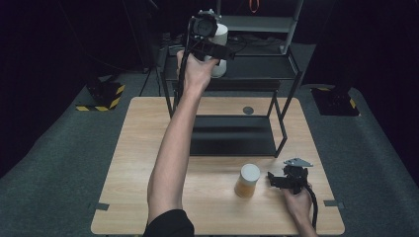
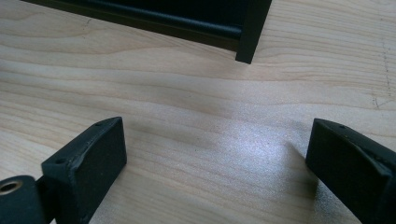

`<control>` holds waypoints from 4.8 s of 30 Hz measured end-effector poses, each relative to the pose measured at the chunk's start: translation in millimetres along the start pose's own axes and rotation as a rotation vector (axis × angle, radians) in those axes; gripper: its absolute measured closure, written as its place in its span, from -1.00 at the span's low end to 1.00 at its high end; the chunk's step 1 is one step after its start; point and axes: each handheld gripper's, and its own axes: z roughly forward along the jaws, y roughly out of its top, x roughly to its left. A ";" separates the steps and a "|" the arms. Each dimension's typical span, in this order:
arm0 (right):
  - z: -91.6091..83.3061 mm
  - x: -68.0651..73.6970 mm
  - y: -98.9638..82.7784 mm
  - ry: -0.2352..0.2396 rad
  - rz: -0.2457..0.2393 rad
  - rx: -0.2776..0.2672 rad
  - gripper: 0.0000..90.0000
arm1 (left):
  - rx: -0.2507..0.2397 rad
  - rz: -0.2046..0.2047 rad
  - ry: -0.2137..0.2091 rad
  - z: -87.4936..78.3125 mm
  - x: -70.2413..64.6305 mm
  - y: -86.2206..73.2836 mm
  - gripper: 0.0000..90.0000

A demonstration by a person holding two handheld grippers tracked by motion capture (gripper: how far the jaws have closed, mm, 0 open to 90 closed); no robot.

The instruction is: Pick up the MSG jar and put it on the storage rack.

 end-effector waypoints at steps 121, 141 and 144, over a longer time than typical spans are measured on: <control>0.1 -0.1 -0.2 0.001 0.001 -0.001 -0.90 | 0.032 0.033 -0.141 -9.1 18.3 -170.5 -0.91; 0.1 0.1 -0.2 0.000 0.001 -0.001 -0.90 | 0.058 0.027 -0.147 3.2 15.6 -191.8 -0.91; 0.1 0.1 -0.2 0.000 0.001 -0.001 -0.90 | 0.067 0.023 -0.145 5.6 15.3 -195.7 -0.91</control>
